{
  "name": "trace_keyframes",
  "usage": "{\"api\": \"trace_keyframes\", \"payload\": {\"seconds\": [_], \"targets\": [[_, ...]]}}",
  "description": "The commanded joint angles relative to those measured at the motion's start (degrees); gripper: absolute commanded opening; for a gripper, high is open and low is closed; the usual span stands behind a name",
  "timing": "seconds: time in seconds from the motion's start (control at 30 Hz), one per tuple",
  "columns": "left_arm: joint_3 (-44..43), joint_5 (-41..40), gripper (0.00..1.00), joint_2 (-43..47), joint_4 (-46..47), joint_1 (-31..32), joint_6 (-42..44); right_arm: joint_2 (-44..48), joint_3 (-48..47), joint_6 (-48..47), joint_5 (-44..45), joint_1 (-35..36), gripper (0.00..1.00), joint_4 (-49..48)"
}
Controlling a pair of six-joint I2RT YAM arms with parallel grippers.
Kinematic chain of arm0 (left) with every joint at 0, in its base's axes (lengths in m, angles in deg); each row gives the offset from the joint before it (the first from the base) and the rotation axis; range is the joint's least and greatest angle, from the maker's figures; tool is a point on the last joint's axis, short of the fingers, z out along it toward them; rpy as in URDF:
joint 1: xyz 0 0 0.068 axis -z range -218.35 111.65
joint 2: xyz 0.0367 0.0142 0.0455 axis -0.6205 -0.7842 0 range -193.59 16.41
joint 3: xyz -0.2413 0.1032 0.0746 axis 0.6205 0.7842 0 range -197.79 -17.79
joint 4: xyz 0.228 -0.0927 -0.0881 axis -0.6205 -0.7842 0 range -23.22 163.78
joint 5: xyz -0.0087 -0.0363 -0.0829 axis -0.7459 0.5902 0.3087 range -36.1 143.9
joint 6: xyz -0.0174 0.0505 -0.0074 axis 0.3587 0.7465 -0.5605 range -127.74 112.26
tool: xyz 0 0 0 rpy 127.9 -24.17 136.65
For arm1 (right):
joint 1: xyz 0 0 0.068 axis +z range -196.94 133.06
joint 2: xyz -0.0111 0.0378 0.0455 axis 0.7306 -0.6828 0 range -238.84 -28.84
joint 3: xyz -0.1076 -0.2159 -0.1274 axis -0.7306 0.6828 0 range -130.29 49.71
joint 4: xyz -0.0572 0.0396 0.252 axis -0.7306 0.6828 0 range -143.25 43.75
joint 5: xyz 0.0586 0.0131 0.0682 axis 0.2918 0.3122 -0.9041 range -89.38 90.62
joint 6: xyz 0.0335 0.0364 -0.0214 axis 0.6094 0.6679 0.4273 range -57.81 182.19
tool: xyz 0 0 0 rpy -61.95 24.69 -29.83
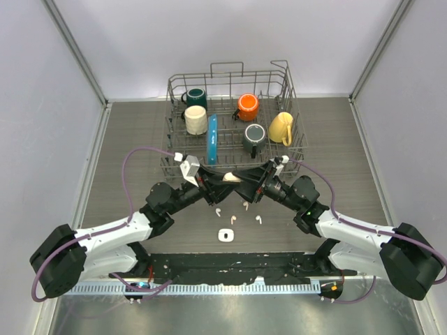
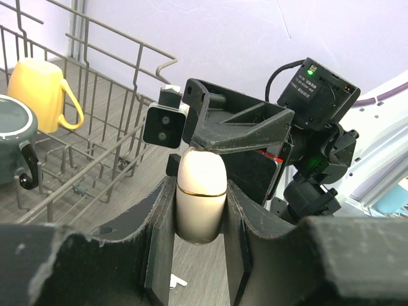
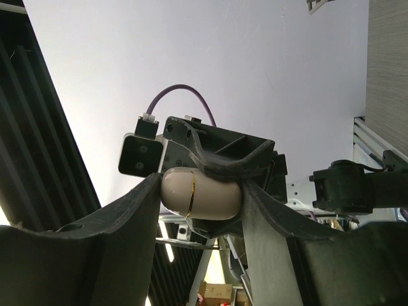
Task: Insert the wireless bluetooth earbuds into the charging case
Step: Pick up the charging case at the center of the board.
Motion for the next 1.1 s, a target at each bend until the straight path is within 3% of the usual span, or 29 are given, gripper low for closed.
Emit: {"api": "trace_keyframes", "payload": {"seconds": [0.0, 0.4, 0.5, 0.77, 0.87, 1.07], "targets": [[-1.6, -1.2, 0.35, 0.0, 3.9, 0.3, 1.5, 0.6, 0.1, 0.3, 0.3, 0.3, 0.10, -3.7], [-1.9, -0.9, 0.41, -1.2, 3.6, 0.5, 1.1, 0.7, 0.0, 0.3, 0.3, 0.3, 0.10, -3.9], [-2.0, -0.9, 0.38, -1.3, 3.6, 0.6, 1.2, 0.9, 0.2, 0.5, 0.4, 0.3, 0.10, -3.9], [-1.9, -1.6, 0.04, -1.0, 3.6, 0.7, 1.5, 1.1, 0.3, -0.3, 0.3, 0.3, 0.11, -3.2], [-1.7, -1.7, 0.00, -0.5, 3.6, 0.7, 2.1, 1.8, -0.2, -1.8, 0.3, 0.3, 0.17, -0.5], [1.4, -3.8, 0.00, 1.4, 7.6, 0.7, 4.5, 5.6, -2.2, -7.3, 1.2, 0.3, 0.51, 8.2]]}}
